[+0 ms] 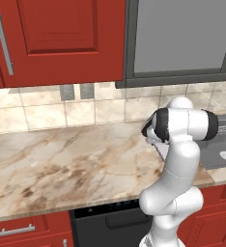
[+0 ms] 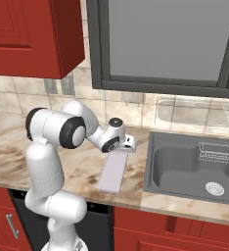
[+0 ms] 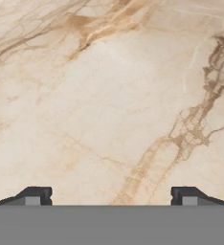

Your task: The ice cube tray has been filled with water. Take the tray and place it in the freezer to make ice. Close the freezer door after placing the tray.

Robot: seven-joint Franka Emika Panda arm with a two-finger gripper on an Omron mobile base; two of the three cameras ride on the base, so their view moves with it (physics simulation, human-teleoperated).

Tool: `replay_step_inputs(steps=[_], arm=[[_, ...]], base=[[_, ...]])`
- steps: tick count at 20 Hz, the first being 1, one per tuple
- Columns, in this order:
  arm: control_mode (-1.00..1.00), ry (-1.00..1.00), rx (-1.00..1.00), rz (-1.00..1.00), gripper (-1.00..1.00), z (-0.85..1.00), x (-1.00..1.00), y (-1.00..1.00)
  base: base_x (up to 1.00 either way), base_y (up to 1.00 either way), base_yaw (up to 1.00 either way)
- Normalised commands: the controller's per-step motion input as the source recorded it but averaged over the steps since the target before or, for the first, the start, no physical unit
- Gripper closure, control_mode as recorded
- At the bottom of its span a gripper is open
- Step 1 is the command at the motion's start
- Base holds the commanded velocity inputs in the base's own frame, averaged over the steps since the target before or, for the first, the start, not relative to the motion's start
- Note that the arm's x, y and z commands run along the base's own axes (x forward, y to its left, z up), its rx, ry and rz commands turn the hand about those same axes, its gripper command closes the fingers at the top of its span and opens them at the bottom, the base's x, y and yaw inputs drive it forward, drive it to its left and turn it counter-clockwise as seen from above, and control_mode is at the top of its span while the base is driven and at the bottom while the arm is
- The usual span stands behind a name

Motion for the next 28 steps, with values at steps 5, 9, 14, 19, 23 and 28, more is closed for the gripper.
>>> replay_step_inputs(steps=[5, 9, 14, 19, 23, 28], arm=[[-1.00, 0.01, 0.00, 0.00, -1.00, -0.15, -0.59, -0.10], [-1.00, 0.01, 0.00, 0.00, -1.00, -0.12, -0.44, -0.09], [-1.00, 0.00, 0.00, 0.00, -1.00, -0.03, -0.12, -0.07], [-1.00, 0.00, 0.00, 0.00, -1.00, 0.00, -0.02, -0.09], [-1.00, 0.01, 0.00, 0.00, -1.00, 0.00, -0.15, -0.15], [-1.00, 0.02, 0.00, 0.00, -1.00, 0.00, -0.27, -0.20]], base=[[0.00, 0.00, 0.00], [0.00, 0.00, 0.00], [0.00, 0.00, 0.00], [0.00, 0.00, 0.00], [0.00, 0.00, 0.00], [0.00, 0.00, 0.00]])
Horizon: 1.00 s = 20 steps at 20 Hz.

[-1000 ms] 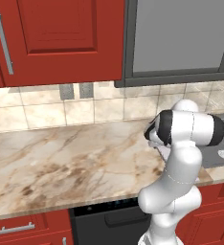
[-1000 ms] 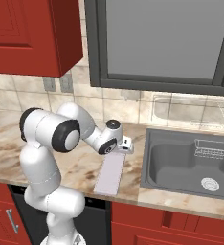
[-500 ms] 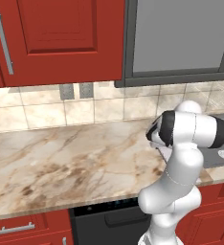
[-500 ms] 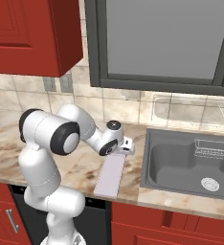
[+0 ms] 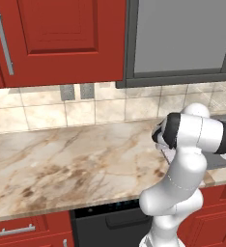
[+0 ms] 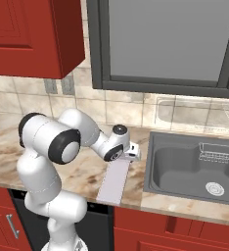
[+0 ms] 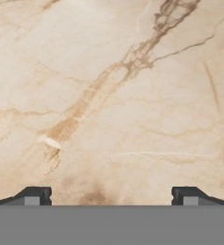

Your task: The ice cube tray has been filled with water. Take the tray and place it in the freezer to make ice. Close the freezer door after placing the tray.

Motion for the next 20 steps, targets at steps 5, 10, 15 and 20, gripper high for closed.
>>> replay_step_inputs(steps=[5, 10, 15, 20], arm=[[-1.00, 0.01, 0.00, 0.00, -1.00, 0.00, -0.11, -0.14], [-1.00, 0.00, 0.00, 0.00, -1.00, 0.00, 0.00, -0.12], [-1.00, 0.00, 0.00, 0.00, -1.00, 0.03, 0.03, -0.04], [-1.00, -0.03, 0.00, 0.00, -1.00, 0.28, 0.06, 0.00]], base=[[0.00, 0.00, 0.00], [0.00, 0.00, 0.00], [0.00, 0.00, 0.00], [0.00, 0.00, 0.00]])
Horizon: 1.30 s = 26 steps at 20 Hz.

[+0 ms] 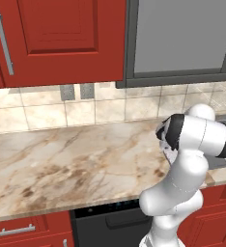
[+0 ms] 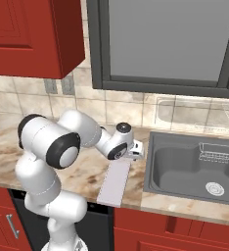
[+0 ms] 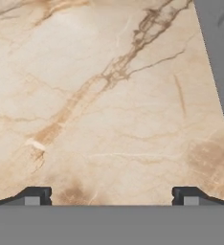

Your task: The ice cube tray has been filled with water. Take the tray and place it in the freezer to make ice. Close the freezer door after placing the tray.

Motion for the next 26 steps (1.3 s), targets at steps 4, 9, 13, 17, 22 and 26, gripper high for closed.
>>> replay_step_inputs(steps=[4, 9, 13, 17, 22, 26], arm=[[-1.00, -0.10, 0.00, 0.00, -1.00, 0.51, 0.00, 0.00], [-1.00, -0.06, 0.00, 0.00, -1.00, 0.56, -0.06, 0.00], [-1.00, -0.03, 0.00, -0.05, -1.00, 0.51, -0.17, 0.00], [-1.00, 0.00, 0.02, -0.17, -1.00, 0.34, -0.41, 0.00], [-1.00, 0.04, 0.17, -0.29, -1.00, 0.28, -0.48, -0.07], [-1.00, 0.00, 0.23, -0.41, -1.00, 0.21, -0.39, -0.01]], base=[[0.00, 0.00, 0.00], [0.00, 0.00, 0.00], [0.00, 0.00, 0.00], [0.00, 0.00, 0.00], [0.00, 0.00, 0.00], [0.00, 0.00, 0.00]])
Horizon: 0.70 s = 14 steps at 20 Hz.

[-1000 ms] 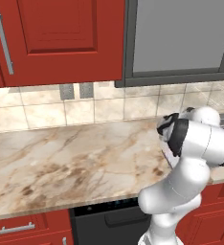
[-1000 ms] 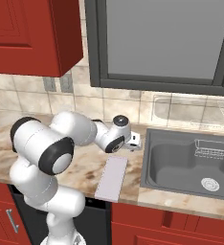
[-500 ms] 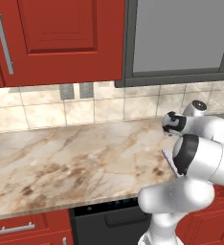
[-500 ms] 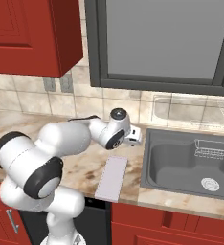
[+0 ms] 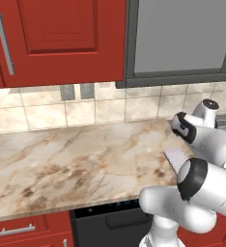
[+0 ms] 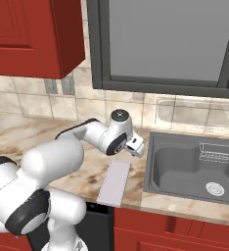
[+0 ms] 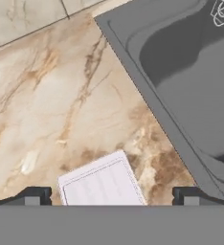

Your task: The ice cube tray has been filled with water. Take the tray and place it in the freezer to make ice. Close the freezer door after placing the tray.

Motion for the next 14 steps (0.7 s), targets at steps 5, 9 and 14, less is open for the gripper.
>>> replay_step_inputs(steps=[5, 9, 14], arm=[[-1.00, -0.04, 0.28, -0.42, -1.00, 0.10, -0.48, 0.00], [-1.00, -0.06, 0.30, -0.34, -1.00, 0.03, -0.57, 0.00], [-1.00, -0.01, 0.32, -0.23, -1.00, 0.03, -0.68, -0.02]], base=[[0.00, 0.00, 0.00], [0.00, 0.00, 0.00], [0.00, 0.00, 0.00]])
